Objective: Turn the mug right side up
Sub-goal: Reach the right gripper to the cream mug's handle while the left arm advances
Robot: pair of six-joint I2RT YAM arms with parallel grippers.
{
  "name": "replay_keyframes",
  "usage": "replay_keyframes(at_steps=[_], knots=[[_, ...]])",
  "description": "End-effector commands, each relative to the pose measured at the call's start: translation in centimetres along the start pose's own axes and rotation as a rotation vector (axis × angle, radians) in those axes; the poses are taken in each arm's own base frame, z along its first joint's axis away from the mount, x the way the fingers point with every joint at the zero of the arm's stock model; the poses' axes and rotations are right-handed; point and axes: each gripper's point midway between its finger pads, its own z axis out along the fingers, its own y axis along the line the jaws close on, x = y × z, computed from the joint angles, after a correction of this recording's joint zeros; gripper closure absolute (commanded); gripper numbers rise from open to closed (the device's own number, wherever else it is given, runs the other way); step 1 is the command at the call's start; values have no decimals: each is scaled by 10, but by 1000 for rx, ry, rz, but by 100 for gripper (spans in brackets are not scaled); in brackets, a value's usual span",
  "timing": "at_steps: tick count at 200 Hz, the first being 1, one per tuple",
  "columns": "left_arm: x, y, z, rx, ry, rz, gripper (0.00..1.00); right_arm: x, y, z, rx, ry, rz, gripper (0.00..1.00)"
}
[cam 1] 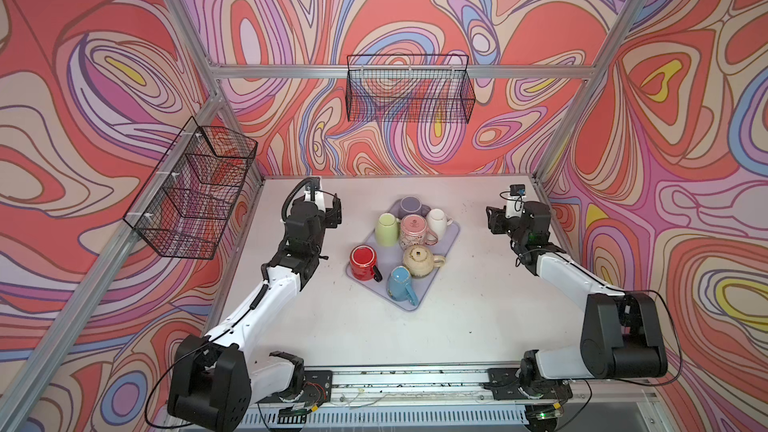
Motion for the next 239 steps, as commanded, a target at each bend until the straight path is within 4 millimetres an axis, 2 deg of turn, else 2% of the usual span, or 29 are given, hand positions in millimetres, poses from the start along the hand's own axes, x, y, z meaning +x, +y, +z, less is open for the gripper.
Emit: replay_keyframes(at_steps=[1,22,33,52,63,96,119,148,169,190,239], knots=[[19,-26,-15,140,188,50,22,21,36,-15,-137,153,-29,42],[22,-49,-30,285,253,74,22,21,71,-24,-241,198,-97,43],[21,-60,-39,357,273,86,22,26,81,-25,-257,238,-126,43],[35,-76,-55,479,339,120,22,41,85,-24,-284,320,-131,41],[45,-83,-62,533,373,129,22,57,96,-30,-354,407,-186,40],[69,-98,-75,644,416,119,22,93,105,-43,-409,544,-329,39],[73,-103,-76,670,413,96,22,113,111,-48,-446,579,-426,39],[72,-102,-79,673,404,91,23,121,121,-45,-475,572,-511,37],[70,-102,-79,668,393,89,23,127,130,-38,-485,571,-596,39],[70,-104,-80,682,394,81,23,130,132,-21,-432,509,-695,41],[72,-102,-81,658,395,86,24,137,153,-18,-528,477,-704,42]])
